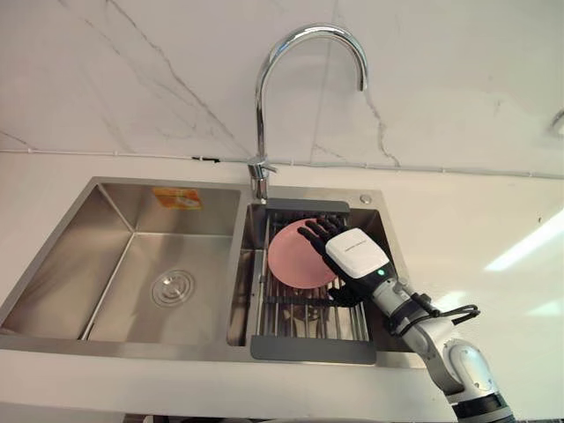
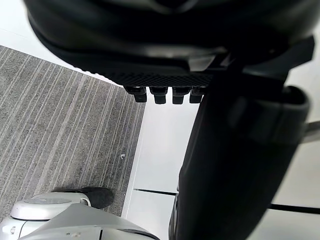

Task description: Walk over to the sink, pick up the cup, carry it to the dishwasher, place the cup inside the dishwasher, then close the dishwasher door

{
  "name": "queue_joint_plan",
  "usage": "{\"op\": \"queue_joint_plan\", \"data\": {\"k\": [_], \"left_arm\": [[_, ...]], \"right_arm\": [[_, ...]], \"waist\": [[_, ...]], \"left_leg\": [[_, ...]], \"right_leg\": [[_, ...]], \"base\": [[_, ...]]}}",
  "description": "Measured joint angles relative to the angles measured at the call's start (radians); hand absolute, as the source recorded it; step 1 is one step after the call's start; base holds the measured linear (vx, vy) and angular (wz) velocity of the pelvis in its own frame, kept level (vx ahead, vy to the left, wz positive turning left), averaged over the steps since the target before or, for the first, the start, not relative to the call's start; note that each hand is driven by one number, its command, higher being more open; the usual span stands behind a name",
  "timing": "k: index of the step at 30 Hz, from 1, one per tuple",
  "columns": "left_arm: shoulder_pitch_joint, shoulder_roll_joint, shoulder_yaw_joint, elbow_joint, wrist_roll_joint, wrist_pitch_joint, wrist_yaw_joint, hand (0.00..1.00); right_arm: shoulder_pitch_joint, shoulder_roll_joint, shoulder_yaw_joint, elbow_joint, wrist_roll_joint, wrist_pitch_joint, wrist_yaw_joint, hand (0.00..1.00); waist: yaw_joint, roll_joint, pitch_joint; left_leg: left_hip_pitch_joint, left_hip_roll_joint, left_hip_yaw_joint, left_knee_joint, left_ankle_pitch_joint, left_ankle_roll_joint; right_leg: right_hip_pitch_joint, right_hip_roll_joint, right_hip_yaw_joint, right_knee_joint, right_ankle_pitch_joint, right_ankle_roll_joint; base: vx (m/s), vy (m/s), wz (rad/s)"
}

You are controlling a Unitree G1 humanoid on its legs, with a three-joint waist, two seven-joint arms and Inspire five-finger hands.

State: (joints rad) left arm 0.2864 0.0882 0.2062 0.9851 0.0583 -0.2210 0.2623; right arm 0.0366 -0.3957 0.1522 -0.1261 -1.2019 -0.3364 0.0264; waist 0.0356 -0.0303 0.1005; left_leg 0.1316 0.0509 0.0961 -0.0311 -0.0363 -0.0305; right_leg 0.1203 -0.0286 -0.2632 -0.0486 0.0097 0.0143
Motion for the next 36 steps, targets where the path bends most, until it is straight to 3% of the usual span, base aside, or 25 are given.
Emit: {"op": "queue_joint_plan", "data": {"k": [11, 12, 22, 27, 36], "left_arm": [[-0.002, 0.007, -0.020, -0.002, 0.000, 0.000, 0.002, 1.00], [-0.002, 0.007, -0.020, -0.002, 0.000, 0.000, 0.002, 1.00], [-0.005, 0.009, -0.037, -0.008, 0.003, 0.001, 0.002, 1.00], [-0.007, 0.010, -0.039, -0.019, 0.017, 0.001, 0.002, 1.00], [-0.008, 0.009, -0.039, -0.036, 0.020, 0.000, 0.002, 1.00]], "right_arm": [[-0.052, 0.004, 0.048, 0.093, -0.051, 0.042, -0.116, 1.00], [-0.056, 0.004, 0.052, 0.102, -0.052, 0.042, -0.117, 0.00], [-0.093, 0.000, 0.107, 0.202, -0.116, 0.069, -0.126, 0.00], [-0.139, 0.000, 0.128, 0.225, -0.130, 0.100, -0.240, 0.00], [-0.173, -0.001, 0.131, 0.271, -0.095, 0.121, -0.274, 0.00]], "waist": [[0.005, 0.000, 0.000], [0.005, 0.000, 0.000], [0.006, 0.000, 0.000], [0.006, 0.000, 0.000], [0.019, -0.003, 0.000]], "left_leg": [[-0.004, -0.002, -0.006, -0.001, 0.001, 0.001], [-0.005, -0.002, -0.007, -0.001, 0.001, 0.001], [-0.007, -0.007, -0.019, -0.008, 0.011, 0.004], [-0.004, -0.011, -0.020, -0.021, 0.023, 0.007], [-0.006, -0.020, -0.024, -0.033, 0.032, 0.013]], "right_leg": [[0.000, -0.001, -0.008, -0.006, 0.002, 0.001], [0.000, -0.001, -0.008, -0.006, 0.002, 0.001], [0.001, -0.006, -0.018, -0.007, 0.005, 0.004], [0.000, -0.008, -0.020, -0.013, 0.013, 0.005], [-0.001, -0.011, -0.023, -0.022, 0.022, 0.009]], "base": [[0.00, 0.000, 0.00], [0.00, 0.000, 0.00], [-0.03, 0.003, 0.03], [-0.04, 0.006, 0.01], [-0.02, 0.003, 0.01]]}}
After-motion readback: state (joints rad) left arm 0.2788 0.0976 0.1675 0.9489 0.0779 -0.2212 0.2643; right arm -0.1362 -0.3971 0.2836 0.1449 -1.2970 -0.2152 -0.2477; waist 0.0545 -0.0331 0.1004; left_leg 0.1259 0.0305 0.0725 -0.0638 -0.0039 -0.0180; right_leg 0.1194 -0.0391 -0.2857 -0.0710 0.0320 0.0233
